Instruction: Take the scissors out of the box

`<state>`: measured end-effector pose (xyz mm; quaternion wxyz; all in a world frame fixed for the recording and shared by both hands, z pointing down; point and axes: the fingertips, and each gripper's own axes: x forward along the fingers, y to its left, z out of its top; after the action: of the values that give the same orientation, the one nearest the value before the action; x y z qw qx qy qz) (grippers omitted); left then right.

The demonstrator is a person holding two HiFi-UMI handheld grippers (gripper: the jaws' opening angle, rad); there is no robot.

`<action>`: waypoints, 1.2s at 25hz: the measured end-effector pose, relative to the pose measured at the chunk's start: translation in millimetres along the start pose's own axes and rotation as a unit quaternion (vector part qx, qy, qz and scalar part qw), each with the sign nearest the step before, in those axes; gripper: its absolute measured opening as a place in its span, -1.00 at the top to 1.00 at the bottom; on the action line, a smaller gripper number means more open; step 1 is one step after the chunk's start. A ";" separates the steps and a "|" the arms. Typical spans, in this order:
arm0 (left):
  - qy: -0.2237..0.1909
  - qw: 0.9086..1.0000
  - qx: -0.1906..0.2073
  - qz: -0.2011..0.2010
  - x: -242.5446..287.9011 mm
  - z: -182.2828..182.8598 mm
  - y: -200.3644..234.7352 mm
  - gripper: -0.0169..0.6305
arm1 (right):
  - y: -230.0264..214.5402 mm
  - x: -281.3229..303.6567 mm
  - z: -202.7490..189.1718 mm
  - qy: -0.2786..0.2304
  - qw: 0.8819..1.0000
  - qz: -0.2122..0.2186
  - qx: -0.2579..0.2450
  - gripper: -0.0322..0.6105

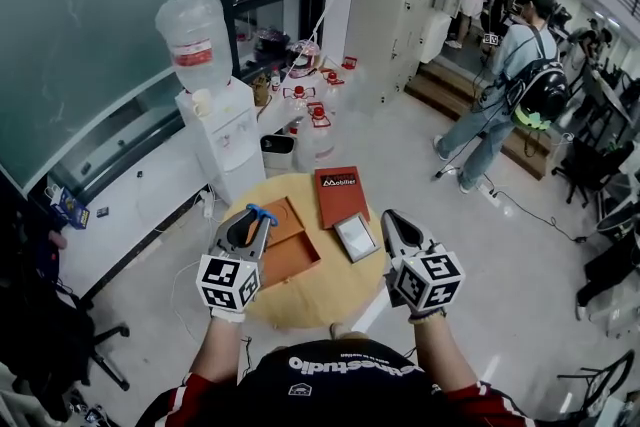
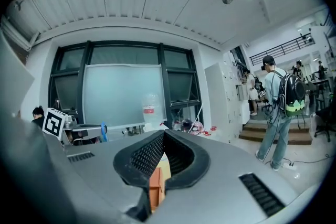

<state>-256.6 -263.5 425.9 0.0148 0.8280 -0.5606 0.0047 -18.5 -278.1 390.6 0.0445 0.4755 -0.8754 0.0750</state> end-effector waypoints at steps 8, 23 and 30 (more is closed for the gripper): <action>-0.003 1.000 0.000 -0.002 0.2 2.7 -2.3 0.67 | 0.4 -1.3 -1.1 0.001 1.000 -0.002 -0.003 0.81; 0.007 1.000 -0.001 -0.008 0.9 -1.8 -1.7 0.67 | 1.6 1.1 -5.6 0.008 1.000 0.000 -0.001 0.81; 0.006 1.000 0.000 -0.010 0.1 -2.2 -2.0 0.67 | 2.7 0.8 -7.2 0.012 1.000 0.001 -0.004 0.81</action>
<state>-254.8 -262.8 428.0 0.0182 0.8334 -0.5522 0.0101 -21.2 -276.1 397.6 0.0567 0.4738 -0.8754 0.0776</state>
